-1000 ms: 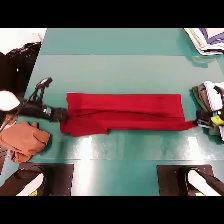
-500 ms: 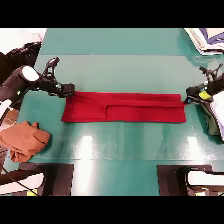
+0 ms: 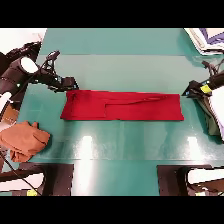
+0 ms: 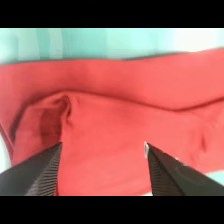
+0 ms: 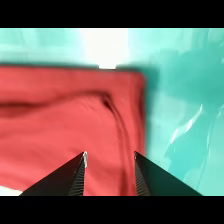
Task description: Fold the shirts.
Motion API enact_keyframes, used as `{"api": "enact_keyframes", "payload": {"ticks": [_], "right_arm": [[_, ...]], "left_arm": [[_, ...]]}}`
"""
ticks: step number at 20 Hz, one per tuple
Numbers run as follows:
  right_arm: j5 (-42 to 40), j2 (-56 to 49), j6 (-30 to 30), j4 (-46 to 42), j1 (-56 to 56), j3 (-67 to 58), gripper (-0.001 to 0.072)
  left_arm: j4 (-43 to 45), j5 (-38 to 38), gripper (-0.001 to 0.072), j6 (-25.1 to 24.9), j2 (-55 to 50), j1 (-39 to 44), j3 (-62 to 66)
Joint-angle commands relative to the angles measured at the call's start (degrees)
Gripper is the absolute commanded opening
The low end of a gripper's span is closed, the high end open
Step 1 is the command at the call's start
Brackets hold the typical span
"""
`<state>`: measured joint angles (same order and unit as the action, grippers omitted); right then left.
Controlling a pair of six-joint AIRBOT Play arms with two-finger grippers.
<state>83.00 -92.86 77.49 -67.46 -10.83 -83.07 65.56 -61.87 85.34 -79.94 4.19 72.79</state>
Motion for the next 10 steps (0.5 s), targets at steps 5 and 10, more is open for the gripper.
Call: {"api": "enact_keyframes", "payload": {"ticks": [5,10], "right_arm": [[1.0,-1.4,-8.6,14.8,-12.3,13.4,0.0595],[-1.6,-5.0,-11.0,16.9,-11.4,17.3,0.0588]], "left_arm": [[-5.0,-3.7,0.0430,-0.3,-0.1,0.0,1.8],[-9.1,-3.6,0.0025,-3.5,-0.1,0.1,1.8]]}}
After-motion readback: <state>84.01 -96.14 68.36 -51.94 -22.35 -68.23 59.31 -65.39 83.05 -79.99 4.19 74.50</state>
